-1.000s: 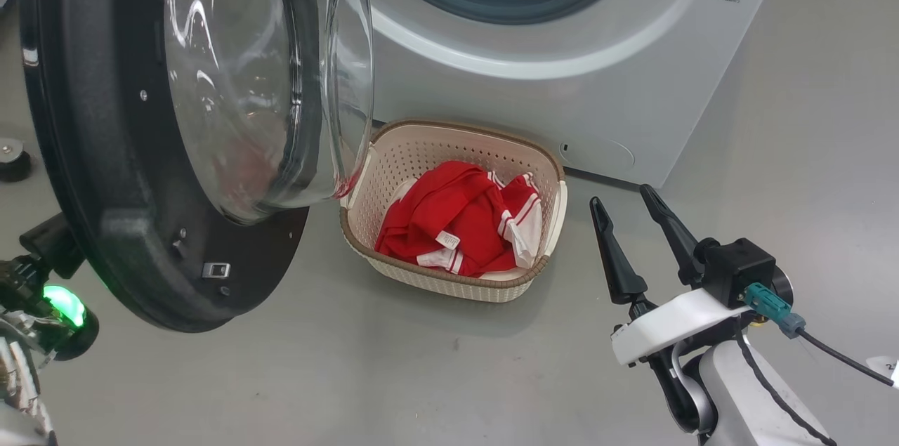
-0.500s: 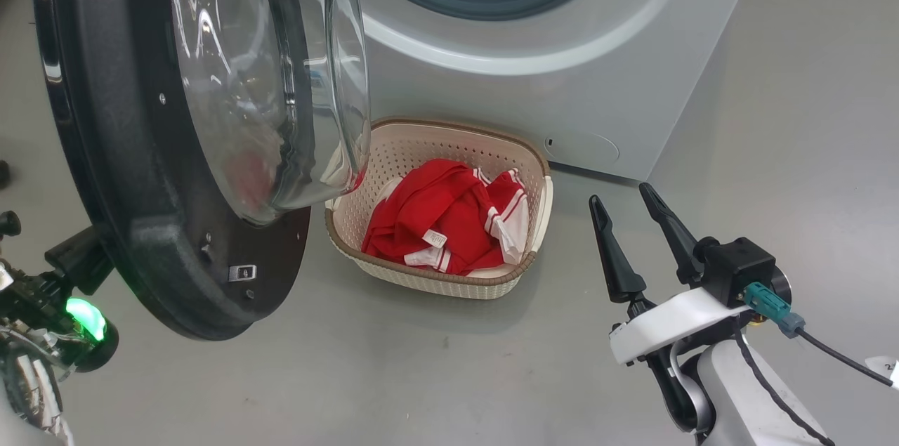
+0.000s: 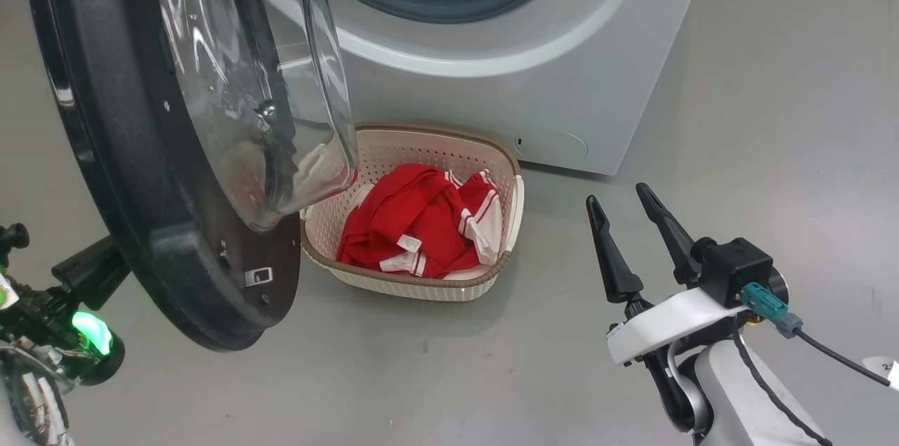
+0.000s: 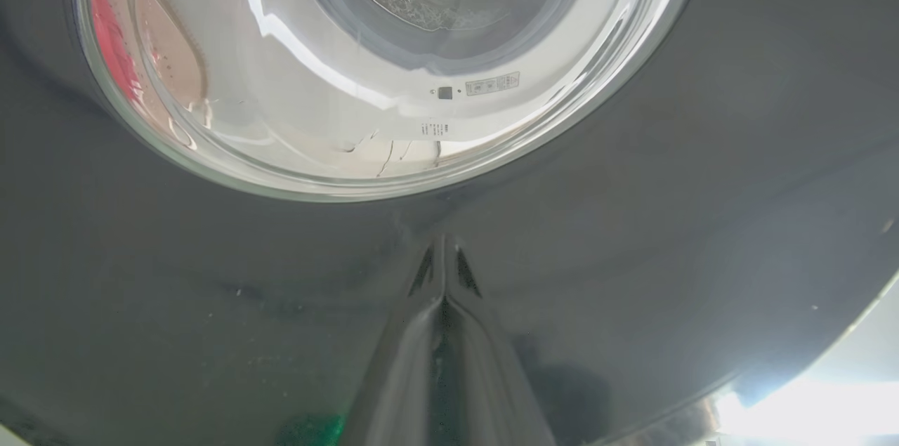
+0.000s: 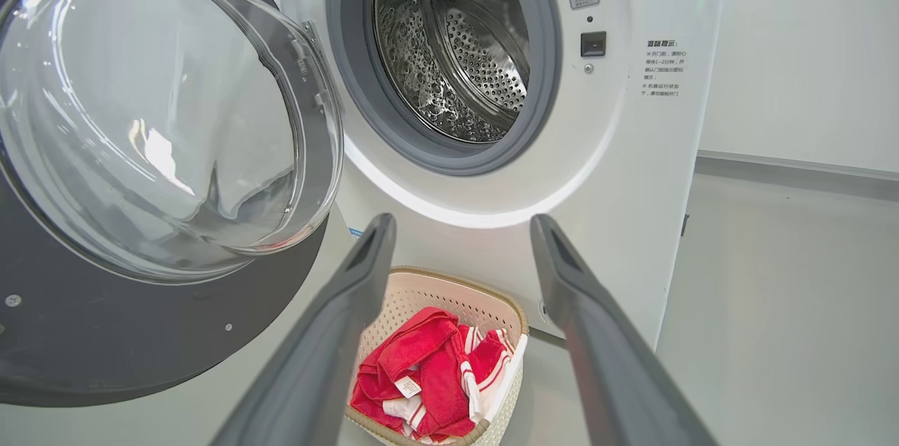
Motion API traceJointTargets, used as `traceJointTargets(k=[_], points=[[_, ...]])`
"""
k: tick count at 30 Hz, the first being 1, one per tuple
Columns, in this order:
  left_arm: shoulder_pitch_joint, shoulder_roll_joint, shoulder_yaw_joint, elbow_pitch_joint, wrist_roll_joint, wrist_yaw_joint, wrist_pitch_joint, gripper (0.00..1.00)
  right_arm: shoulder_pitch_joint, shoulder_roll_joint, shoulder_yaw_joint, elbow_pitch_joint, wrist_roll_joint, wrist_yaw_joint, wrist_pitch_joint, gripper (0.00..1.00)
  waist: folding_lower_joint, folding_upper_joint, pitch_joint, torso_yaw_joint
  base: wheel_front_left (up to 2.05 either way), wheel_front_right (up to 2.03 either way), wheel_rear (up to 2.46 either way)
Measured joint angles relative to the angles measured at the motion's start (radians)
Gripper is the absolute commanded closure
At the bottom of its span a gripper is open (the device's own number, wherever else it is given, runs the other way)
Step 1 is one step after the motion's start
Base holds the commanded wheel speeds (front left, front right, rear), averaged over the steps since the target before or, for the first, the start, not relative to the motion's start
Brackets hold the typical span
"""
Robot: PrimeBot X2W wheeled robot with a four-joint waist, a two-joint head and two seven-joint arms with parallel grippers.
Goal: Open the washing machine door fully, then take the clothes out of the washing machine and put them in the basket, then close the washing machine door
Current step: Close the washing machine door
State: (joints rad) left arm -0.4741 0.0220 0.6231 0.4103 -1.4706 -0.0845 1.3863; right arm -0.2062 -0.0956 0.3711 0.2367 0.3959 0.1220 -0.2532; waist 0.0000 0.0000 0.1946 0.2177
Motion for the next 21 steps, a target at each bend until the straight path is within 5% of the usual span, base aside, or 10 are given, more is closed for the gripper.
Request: traceJointTargets(k=[21], points=[[0.068,-0.002,-0.132,-0.044,-0.167,0.037,-0.055,1.00,0.000,0.006,-0.003,-0.003,0.000,0.000,0.000,0.00,0.0000,0.0000,0.003,-0.098,0.00,0.00,0.00]])
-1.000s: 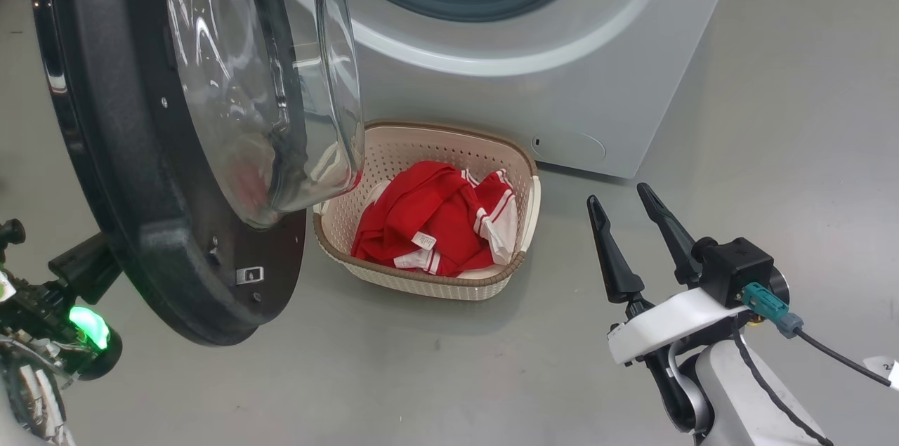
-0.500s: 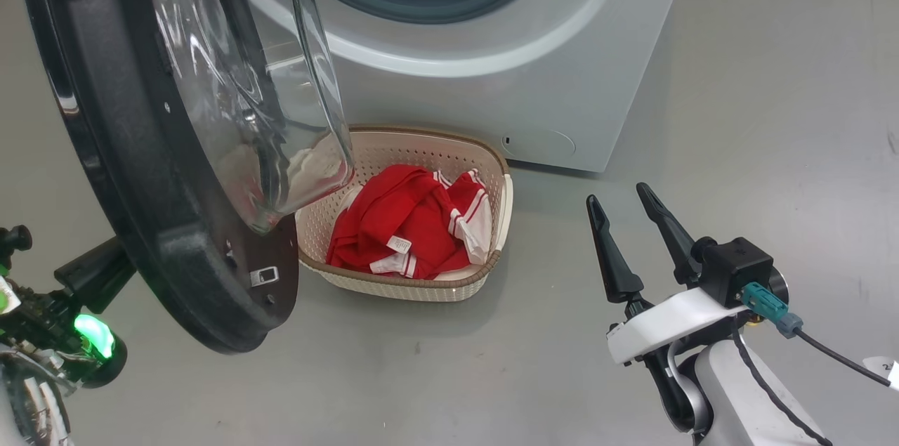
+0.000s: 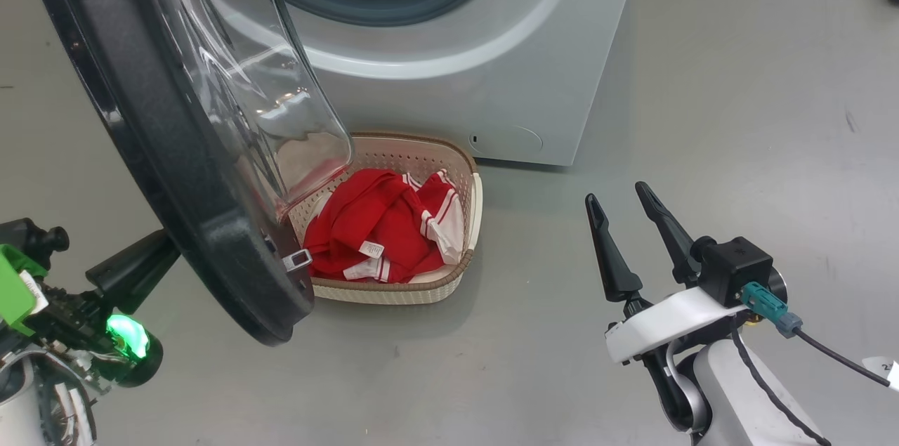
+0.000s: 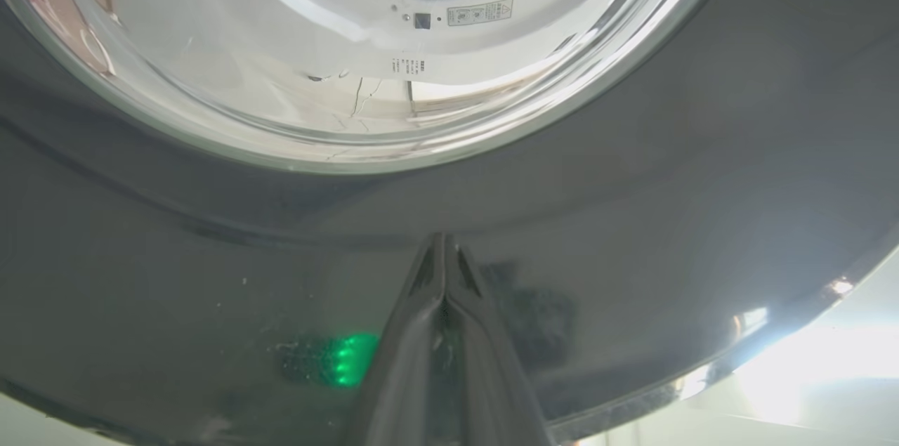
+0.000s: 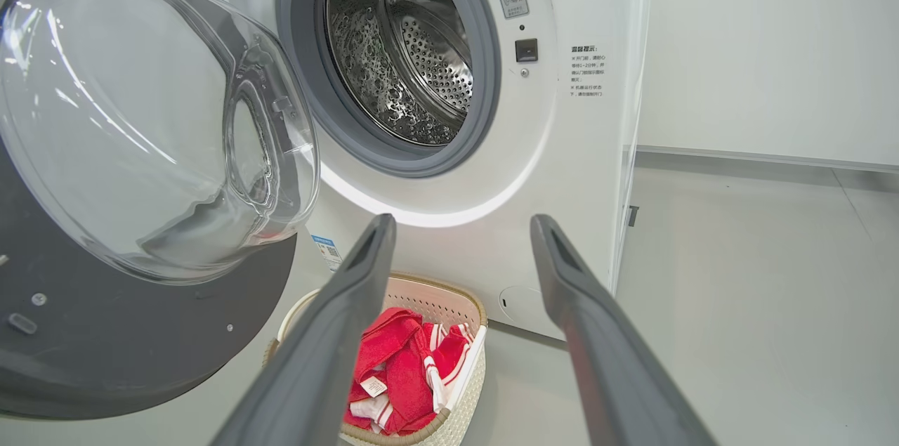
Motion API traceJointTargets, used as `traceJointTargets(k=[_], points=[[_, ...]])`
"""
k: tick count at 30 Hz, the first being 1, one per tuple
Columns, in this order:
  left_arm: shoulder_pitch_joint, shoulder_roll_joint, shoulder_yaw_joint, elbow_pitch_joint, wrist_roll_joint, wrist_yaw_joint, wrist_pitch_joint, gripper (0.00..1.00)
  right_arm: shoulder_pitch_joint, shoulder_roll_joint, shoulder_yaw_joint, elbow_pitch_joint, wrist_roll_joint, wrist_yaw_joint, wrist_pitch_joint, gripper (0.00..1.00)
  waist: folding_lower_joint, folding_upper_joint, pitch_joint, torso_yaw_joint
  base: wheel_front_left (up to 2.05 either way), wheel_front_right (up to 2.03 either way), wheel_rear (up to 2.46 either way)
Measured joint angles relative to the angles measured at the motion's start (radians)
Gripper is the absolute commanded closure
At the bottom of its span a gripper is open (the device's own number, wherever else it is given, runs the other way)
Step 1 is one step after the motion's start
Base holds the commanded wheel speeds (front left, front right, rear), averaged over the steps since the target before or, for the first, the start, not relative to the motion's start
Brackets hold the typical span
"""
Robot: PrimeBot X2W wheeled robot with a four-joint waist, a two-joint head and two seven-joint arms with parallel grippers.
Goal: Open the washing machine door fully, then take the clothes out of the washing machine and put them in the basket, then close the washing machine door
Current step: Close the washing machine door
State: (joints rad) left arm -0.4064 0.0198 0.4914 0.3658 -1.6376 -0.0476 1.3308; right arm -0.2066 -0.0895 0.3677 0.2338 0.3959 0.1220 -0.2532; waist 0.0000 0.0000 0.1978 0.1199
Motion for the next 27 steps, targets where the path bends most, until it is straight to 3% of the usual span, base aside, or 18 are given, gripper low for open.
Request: traceJointTargets(k=[15,19,23,27], points=[[0.030,0.000,-0.117,-0.024,-0.088,-0.003,-0.095,1.00,0.000,0.002,-0.014,-0.003,0.000,0.000,0.000,0.00,0.0000,0.0000,0.000,-0.034,0.00,0.00,0.00],[0.039,0.000,-0.129,-0.040,-0.088,-0.026,-0.148,1.00,0.001,0.002,-0.019,-0.002,0.000,0.000,0.000,0.00,0.0000,0.0000,-0.004,-0.035,0.00,0.00,0.00],[0.046,-0.001,-0.130,-0.063,-0.052,-0.053,-0.222,1.00,0.012,0.002,-0.029,-0.002,0.000,0.000,0.000,0.00,0.0000,0.0000,-0.015,-0.031,0.00,0.00,0.00],[0.069,-0.002,-0.123,-0.122,0.103,-0.074,-0.310,1.00,0.016,0.004,-0.030,-0.002,0.000,0.000,0.000,0.00,0.0000,0.0000,-0.025,-0.024,0.00,0.00,0.00]])
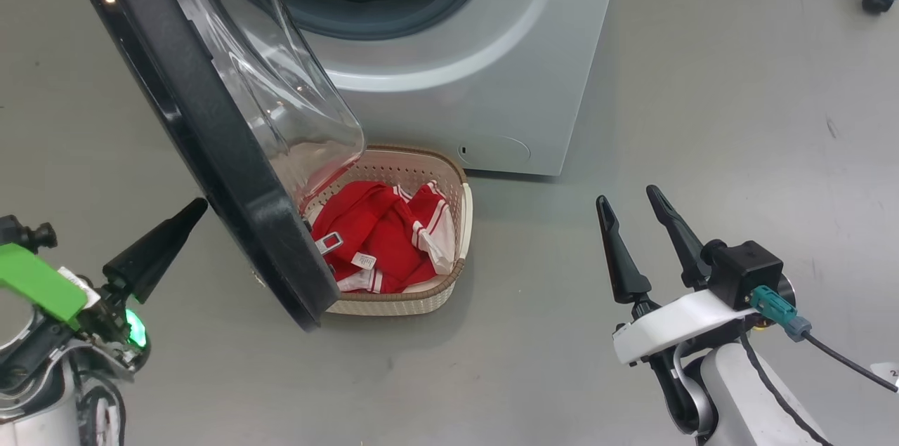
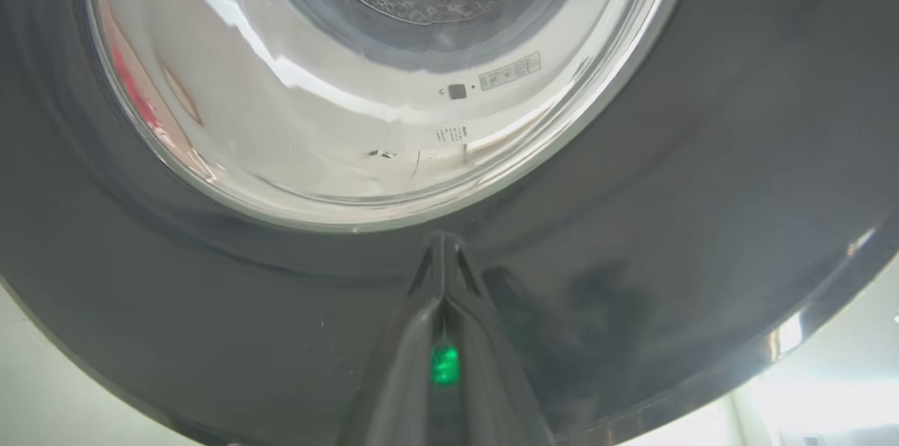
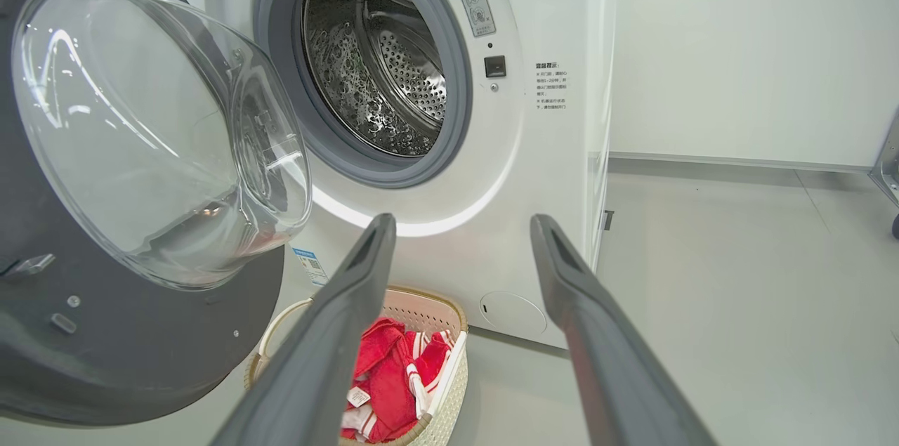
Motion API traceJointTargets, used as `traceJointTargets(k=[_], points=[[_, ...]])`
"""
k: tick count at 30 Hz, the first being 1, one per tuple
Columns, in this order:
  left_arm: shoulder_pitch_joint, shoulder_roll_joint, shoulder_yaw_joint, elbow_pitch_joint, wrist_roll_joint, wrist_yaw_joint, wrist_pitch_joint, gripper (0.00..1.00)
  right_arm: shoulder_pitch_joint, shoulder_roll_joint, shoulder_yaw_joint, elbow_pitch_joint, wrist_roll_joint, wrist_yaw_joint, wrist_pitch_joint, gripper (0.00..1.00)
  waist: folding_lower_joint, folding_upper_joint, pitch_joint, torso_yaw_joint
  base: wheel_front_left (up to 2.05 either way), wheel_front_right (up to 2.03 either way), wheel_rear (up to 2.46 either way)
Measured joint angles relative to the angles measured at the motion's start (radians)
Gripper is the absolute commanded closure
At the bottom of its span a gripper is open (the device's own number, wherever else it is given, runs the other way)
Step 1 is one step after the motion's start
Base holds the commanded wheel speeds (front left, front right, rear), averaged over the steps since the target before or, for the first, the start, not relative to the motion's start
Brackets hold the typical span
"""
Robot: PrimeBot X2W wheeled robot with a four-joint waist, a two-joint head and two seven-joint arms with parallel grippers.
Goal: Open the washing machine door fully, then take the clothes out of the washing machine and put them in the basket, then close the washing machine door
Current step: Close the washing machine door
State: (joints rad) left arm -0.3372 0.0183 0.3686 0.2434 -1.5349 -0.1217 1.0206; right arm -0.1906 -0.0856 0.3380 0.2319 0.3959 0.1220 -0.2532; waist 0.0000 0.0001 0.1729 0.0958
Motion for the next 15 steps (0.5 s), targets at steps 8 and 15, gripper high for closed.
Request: traceJointTargets(k=[8,15], points=[[0.058,0.051,-0.054,-0.176,0.297,-0.007,-0.186,1.00,0.015,0.005,0.004,-0.001,0.000,0.000,0.000,0.00,0.0000,0.0000,-0.014,0.016,0.00,0.00,0.00],[0.078,0.140,-0.155,-0.349,0.552,-0.007,-0.401,1.00,0.015,0.007,0.002,-0.008,0.000,0.000,0.000,0.00,0.0000,0.0000,-0.009,0.022,0.00,0.00,0.00]])
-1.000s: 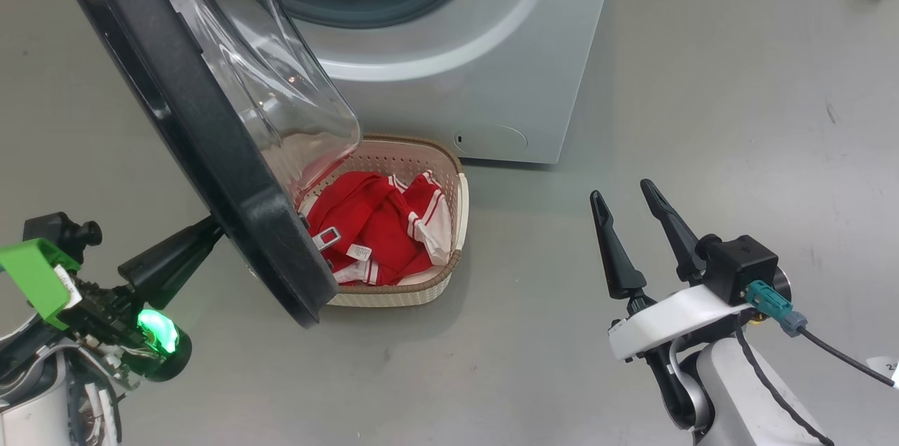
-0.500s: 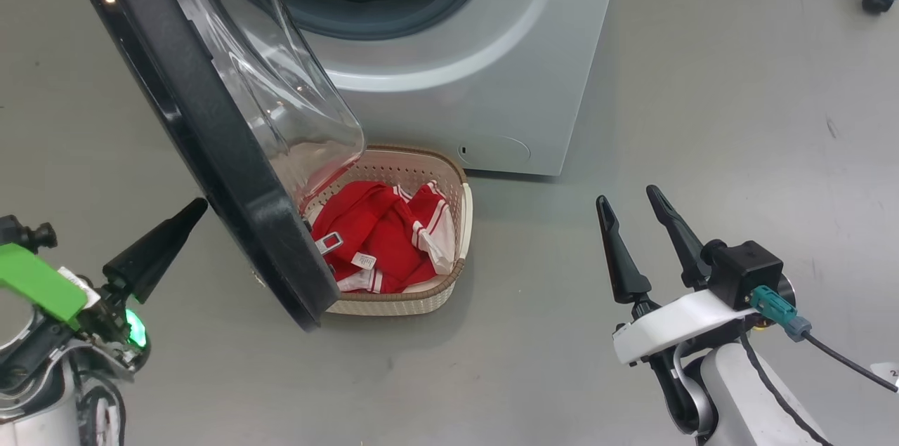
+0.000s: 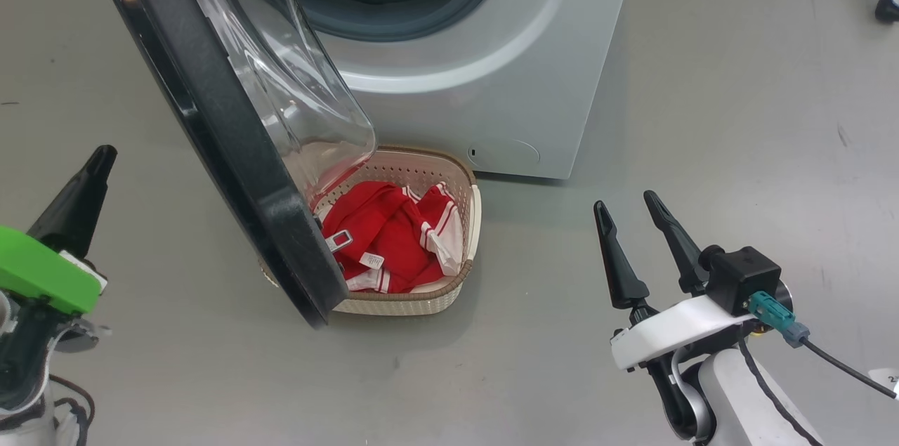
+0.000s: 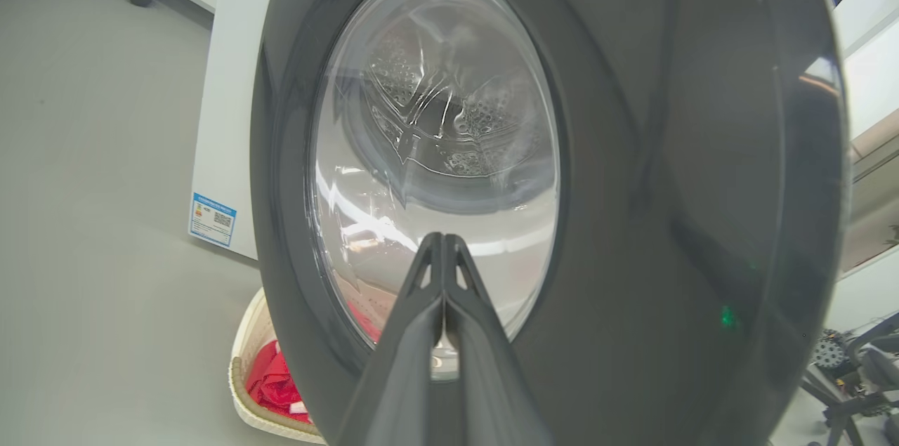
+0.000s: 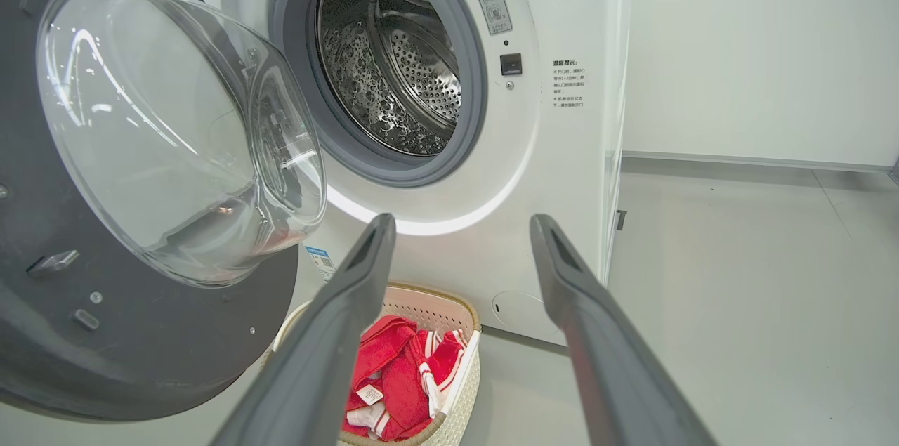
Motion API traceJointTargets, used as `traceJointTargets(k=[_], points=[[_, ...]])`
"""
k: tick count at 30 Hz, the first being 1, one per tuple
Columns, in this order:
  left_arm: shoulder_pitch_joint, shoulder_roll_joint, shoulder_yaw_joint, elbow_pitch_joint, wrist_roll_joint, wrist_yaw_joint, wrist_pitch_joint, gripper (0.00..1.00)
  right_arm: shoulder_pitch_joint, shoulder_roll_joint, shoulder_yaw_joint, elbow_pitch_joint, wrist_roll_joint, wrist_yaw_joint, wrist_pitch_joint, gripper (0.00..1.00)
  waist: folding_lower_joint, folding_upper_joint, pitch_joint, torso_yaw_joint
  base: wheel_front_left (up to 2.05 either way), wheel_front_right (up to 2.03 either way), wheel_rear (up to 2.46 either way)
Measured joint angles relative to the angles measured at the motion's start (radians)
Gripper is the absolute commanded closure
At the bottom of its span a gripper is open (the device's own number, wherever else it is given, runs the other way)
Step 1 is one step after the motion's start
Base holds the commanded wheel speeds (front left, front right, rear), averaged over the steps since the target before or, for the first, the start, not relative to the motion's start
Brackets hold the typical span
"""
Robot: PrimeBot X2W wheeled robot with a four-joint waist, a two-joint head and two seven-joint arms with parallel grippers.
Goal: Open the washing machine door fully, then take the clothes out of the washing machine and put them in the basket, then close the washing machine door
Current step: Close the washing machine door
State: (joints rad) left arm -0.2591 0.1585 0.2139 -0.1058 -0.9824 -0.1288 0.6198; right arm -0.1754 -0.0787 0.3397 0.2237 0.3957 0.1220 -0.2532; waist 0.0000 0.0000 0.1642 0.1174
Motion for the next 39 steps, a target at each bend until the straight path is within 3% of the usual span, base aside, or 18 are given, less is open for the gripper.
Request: traceJointTargets(k=[10,16,22,24,26,39], points=[[0.115,0.061,-0.167,-0.024,0.237,0.000,-0.294,1.00,0.000,0.000,-0.005,-0.002,0.000,0.000,0.000,0.00,0.0000,0.0000,0.006,0.004,0.00,0.00,0.00],[0.174,0.021,-0.177,0.061,0.295,0.000,-0.465,1.00,0.000,0.000,-0.008,-0.003,0.000,0.000,0.000,0.00,0.0000,0.0000,0.004,0.006,0.00,0.00,0.00],[0.188,0.016,-0.204,0.110,0.373,0.000,-0.611,1.00,0.000,0.000,-0.008,-0.003,0.000,0.000,0.000,0.00,0.0000,0.0000,0.002,0.007,0.00,0.00,0.00],[0.189,0.016,-0.211,0.127,0.404,0.000,-0.658,0.57,0.000,0.000,-0.008,-0.002,0.000,0.000,0.000,0.00,0.0000,0.0000,0.002,0.007,0.00,0.00,0.00],[0.193,0.018,-0.218,0.145,0.424,0.000,-0.691,0.00,0.000,0.000,-0.009,-0.002,0.000,0.000,0.000,0.00,0.0000,0.0000,0.001,0.008,0.00,0.00,0.00],[0.215,0.014,-0.269,0.258,0.475,0.000,-0.841,0.00,0.001,0.001,-0.008,-0.002,0.000,0.000,0.000,0.00,0.0000,0.0000,-0.004,0.011,0.00,0.00,0.00]])
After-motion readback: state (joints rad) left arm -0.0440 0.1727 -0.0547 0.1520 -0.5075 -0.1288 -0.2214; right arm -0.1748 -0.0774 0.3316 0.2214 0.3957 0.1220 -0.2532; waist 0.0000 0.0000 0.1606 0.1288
